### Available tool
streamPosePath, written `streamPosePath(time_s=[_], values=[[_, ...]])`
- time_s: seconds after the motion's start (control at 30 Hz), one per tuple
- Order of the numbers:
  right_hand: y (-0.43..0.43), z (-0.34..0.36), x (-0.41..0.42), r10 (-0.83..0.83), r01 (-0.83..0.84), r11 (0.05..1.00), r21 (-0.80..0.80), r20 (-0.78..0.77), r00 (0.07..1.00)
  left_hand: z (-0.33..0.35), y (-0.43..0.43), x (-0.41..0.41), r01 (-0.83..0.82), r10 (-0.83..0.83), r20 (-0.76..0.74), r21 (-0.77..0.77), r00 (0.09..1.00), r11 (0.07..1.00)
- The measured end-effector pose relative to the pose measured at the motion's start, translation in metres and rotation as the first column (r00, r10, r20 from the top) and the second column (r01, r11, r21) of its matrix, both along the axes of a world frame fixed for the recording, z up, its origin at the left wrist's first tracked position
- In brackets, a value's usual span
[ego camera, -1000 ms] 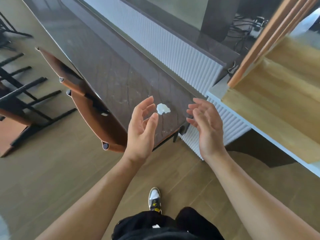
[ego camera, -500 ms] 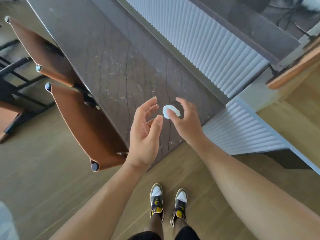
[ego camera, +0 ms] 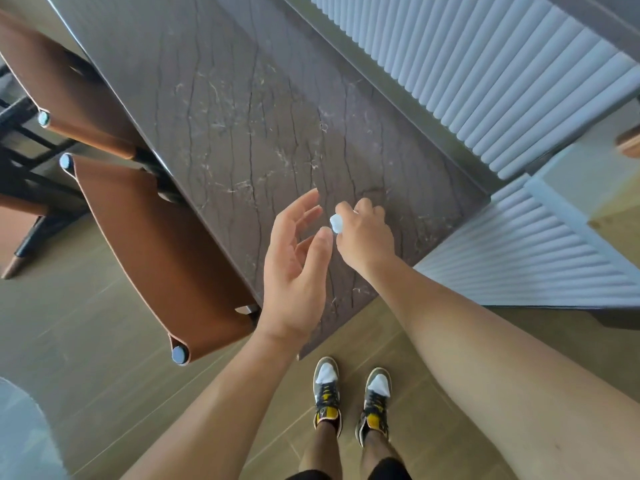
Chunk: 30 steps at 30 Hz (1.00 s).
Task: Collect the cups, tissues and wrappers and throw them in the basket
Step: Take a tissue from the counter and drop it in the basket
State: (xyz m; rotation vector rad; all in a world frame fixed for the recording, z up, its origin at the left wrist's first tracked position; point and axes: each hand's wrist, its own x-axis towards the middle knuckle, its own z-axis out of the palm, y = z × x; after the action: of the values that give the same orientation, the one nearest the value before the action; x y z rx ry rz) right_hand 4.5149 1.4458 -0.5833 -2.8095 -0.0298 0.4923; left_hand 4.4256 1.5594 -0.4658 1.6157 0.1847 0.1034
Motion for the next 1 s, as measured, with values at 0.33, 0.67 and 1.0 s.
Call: streamPosePath(time_s=[0.33, 0.67, 1.0], values=[[-0.026, 0.032, -0.035, -0.304, 0.398, 0.791, 0.465, -0.265, 0.915, 0.012, -0.007, -0.009, 0.05, -0.05, -0.012, 0.006, 0.999, 0.999], [-0.085, 0.162, -0.142, -0.561, 0.551, 0.032, 0.834, -0.441, 0.701, 0.072, -0.035, -0.045, 0.238, -0.238, 0.065, 0.004, 0.969, 0.971], [-0.159, 0.24, -0.243, -0.769, 0.366, -0.181, 0.913, -0.363, 0.526, 0.117, -0.116, -0.097, 0.549, -0.542, 0.138, -0.02, 0.829, 0.835]])
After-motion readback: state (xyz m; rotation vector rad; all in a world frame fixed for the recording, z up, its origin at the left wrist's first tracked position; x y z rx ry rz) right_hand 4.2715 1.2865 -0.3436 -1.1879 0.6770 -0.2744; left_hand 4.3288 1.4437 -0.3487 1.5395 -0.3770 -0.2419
